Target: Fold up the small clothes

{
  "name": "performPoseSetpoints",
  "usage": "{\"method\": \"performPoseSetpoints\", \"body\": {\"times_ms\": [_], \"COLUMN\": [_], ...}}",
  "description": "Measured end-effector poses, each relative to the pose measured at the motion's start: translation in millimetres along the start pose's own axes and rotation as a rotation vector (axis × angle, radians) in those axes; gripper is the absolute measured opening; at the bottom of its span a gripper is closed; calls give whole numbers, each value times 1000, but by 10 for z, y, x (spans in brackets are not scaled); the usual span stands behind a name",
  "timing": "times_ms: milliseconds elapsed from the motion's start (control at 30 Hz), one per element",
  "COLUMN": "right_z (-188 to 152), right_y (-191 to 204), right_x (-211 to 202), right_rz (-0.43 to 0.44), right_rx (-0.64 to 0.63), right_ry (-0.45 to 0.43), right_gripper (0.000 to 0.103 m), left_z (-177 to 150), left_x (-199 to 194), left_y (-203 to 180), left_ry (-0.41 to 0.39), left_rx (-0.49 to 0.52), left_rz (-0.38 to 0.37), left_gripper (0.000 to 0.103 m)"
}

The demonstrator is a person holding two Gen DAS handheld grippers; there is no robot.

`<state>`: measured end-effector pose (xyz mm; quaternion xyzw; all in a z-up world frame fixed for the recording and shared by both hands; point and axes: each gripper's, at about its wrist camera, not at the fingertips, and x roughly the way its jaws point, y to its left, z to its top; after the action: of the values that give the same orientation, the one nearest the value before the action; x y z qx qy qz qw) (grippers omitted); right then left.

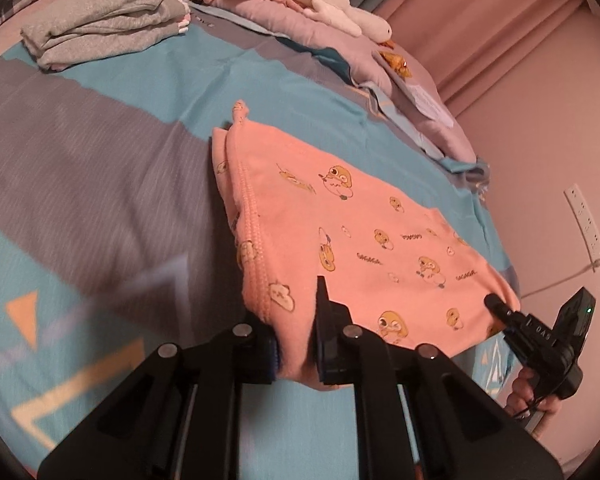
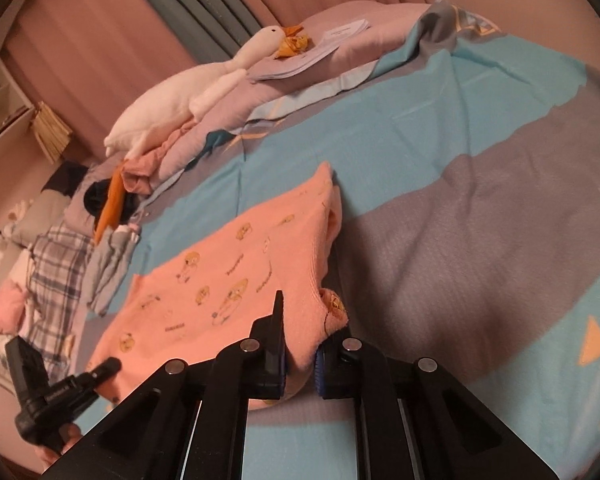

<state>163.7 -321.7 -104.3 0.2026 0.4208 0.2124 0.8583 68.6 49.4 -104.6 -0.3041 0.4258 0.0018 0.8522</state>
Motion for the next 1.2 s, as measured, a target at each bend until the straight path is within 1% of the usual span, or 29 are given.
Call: {"method": "performPoseSetpoints", "body": {"times_ms": [200,333,400,533,667,767,833,867,933,967,1000,1067,1133,1200], "right_z": [-117,-189,-223,-285,-319,-341,-352,-353,-357,-360,-365,-382,-409,-451], "right_y": [27,-29,-69,-128,-189,-199,-205,-212,-232,-240,-249,-269,-302,-327], "right_x": [-101,-94,-30,79,152,183,169,150,107,79,47,0,-48,-63], "right_rz": [-26,-49,-75,-115,-133,-166,-187,-186,-189,-196,-210,-236,-232,-206], "right_rx": [-23,-12,-5,-1,12,-2,-3,-1,6,9,10,10,25,41], "right_ry": [8,22,43,76,105,115,112,110,108,105,101,94,92,108], "right_gripper": [11,11,11,11,11,11,11,11,11,18,22,38,40,40], "left_z": [-237,-328,-358,-408,-438,-423,-408,-400,-365,-342,-307,-258,-212,-195], "left_x": [-58,23,90,174,200,170,108,54,-77,-141,-226,-311,-367,-364], "left_y": [-51,-6,31,70,83,68,46,39,16,10,4,-14,-81,-198], "left_ry": [31,63,85,105,108,118,114,100,57,36,11,-12,-30,-30], "left_rx": [24,32,27,39,39,41,54,64,84,87,86,79,83,115], "left_rz": [48,81,98,134,140,147,165,177,198,202,198,181,145,110], "left_gripper": [13,14,15,21,24,29,38,41,51,53,55,55,55,53]}}
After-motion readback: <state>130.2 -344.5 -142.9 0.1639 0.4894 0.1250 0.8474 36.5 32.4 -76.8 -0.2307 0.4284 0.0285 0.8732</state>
